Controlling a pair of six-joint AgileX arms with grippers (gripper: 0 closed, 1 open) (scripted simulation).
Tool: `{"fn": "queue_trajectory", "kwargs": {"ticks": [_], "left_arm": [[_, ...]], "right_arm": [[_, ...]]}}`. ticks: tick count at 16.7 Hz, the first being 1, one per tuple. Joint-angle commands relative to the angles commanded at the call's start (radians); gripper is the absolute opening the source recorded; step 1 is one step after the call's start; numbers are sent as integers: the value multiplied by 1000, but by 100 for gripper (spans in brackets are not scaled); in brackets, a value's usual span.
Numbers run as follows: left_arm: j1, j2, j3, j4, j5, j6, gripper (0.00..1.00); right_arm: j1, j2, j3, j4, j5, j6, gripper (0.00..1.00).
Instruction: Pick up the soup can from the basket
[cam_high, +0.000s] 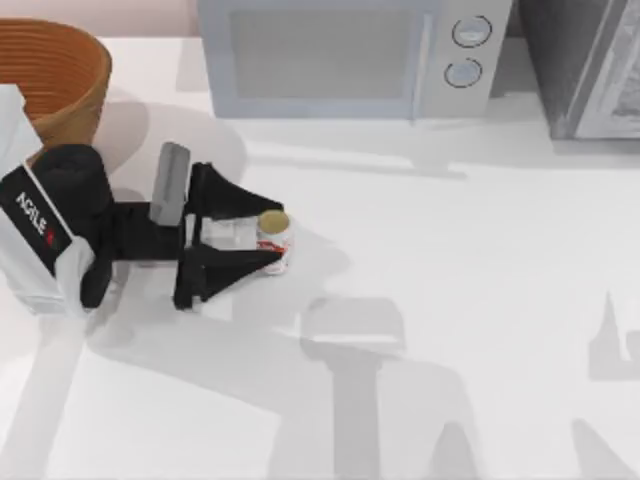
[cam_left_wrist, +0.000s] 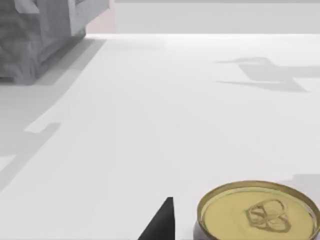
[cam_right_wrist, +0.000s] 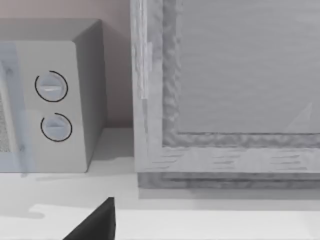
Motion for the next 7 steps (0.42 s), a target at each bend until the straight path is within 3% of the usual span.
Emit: {"fn": "queue_trajectory", "kwargs": {"ticks": [2,7], "left_arm": [[0,0,0,0,0,0,100],[0,0,0,0,0,0,100]], "right_arm": [[0,0,0,0,0,0,100],[0,0,0,0,0,0,100]]}}
